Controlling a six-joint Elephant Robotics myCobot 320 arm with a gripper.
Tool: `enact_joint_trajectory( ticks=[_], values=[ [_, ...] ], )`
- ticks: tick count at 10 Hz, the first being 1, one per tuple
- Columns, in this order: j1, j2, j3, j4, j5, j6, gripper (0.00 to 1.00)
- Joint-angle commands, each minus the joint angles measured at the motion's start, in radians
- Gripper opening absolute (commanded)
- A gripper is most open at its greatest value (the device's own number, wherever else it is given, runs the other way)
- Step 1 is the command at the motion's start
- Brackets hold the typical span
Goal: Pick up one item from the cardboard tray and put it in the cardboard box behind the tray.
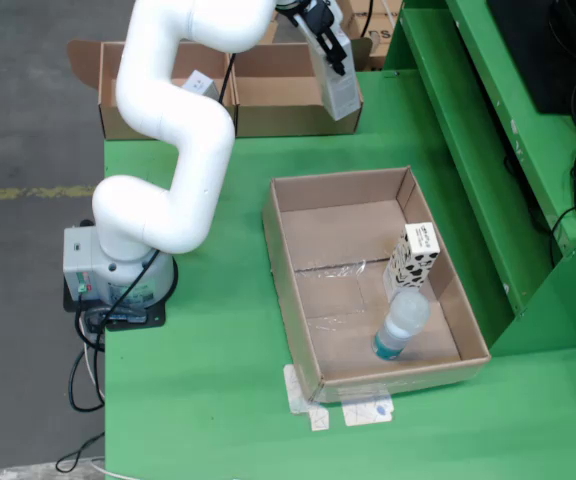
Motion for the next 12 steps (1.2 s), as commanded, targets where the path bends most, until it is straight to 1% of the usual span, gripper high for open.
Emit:
enact_joint_trajectory(
  ticks=[1,5,7,10,12],
  values=[
    [0.066,0.034,0.026,0.044,-0.029,0.007,0.0],
    [0.086,-0.006,0.026,0.134,-0.038,-0.026,0.0],
    [0.086,-0.006,0.026,0.134,-0.038,-0.026,0.0],
    [0.093,-0.036,0.026,0.205,-0.047,-0.059,0.0],
    [0.093,-0.036,0.026,0.205,-0.047,-0.059,0.0]
  ],
)
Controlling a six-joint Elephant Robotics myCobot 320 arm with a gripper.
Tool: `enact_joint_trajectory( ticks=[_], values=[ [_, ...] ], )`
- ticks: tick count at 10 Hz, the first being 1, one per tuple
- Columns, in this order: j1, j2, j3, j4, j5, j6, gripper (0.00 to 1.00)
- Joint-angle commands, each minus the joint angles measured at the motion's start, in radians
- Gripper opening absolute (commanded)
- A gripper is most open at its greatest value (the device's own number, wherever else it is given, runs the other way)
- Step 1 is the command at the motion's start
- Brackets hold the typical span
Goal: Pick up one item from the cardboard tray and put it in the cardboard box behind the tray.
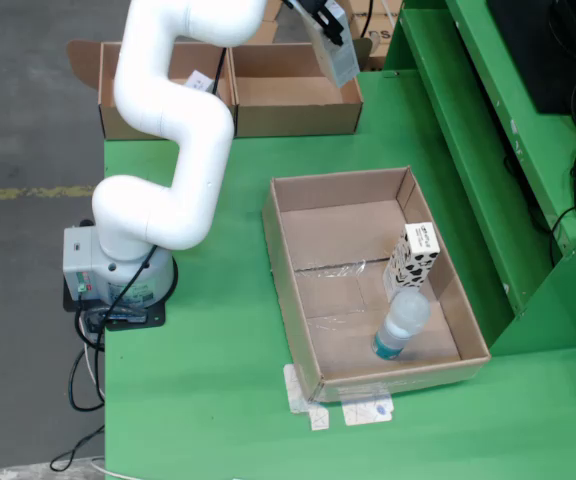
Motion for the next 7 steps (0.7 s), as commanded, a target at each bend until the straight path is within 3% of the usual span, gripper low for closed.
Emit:
enact_joint_trajectory(
  ticks=[1,7],
  values=[
    [0.024,0.018,0.026,0.031,-0.015,-0.016,0.0],
    [0.046,0.004,0.026,0.025,-0.001,-0.029,0.0]
  ],
)
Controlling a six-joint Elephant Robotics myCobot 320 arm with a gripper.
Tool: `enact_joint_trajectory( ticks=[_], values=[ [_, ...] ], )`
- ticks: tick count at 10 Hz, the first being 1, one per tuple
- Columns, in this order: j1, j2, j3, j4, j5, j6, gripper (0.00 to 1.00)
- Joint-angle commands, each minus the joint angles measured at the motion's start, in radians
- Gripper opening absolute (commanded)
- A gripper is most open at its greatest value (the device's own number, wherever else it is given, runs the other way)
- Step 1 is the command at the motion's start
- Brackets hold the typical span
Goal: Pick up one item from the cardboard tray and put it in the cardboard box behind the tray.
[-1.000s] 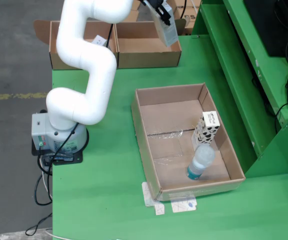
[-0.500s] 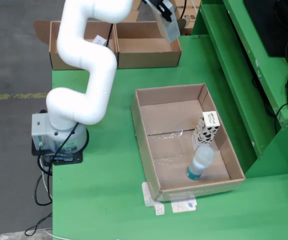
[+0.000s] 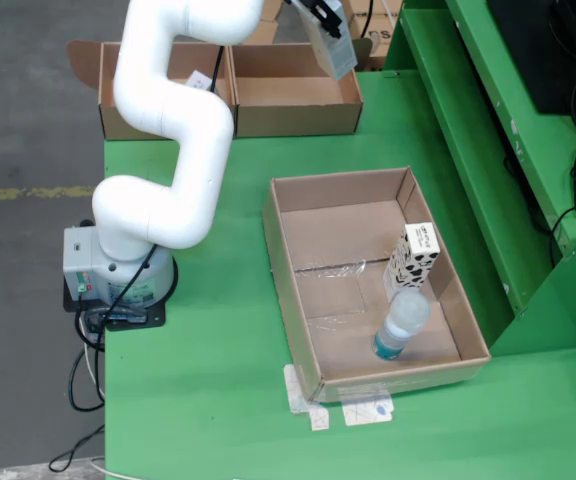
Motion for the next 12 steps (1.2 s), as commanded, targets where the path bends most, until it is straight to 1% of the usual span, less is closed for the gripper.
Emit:
enact_joint_trajectory(
  ticks=[1,2,3,4,11,12],
  values=[
    [0.031,0.039,0.026,-0.051,0.007,0.017,0.0],
    [0.058,0.056,0.026,-0.102,0.013,0.037,0.0],
    [0.058,0.056,0.026,-0.102,0.013,0.037,0.0],
    [0.091,0.07,0.026,-0.142,0.017,0.051,0.0],
    [0.116,0.041,0.026,-0.114,0.033,0.025,0.0],
    [0.133,0.008,0.026,-0.053,0.016,-0.005,0.0]
  ],
)
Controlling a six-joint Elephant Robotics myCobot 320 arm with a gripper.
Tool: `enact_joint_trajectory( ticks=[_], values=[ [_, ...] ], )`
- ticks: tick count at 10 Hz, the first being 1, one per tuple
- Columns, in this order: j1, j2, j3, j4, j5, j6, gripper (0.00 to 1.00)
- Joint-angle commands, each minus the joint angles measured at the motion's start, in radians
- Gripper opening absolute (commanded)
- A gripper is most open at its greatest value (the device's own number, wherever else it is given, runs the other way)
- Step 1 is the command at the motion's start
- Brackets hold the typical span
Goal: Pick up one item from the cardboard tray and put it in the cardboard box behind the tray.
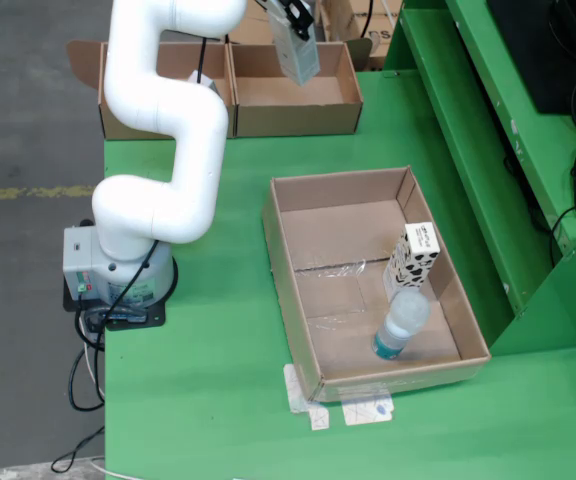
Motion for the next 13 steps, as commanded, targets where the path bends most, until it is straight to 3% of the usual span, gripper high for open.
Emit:
enact_joint_trajectory(
  ticks=[1,10,13],
  values=[
    [0.025,-0.011,0.026,0.079,-0.027,-0.036,0.0],
    [0.039,-0.112,0.026,0.276,-0.061,-0.139,0.0],
    [0.019,-0.133,0.026,0.229,-0.018,-0.122,0.0]
  ],
)
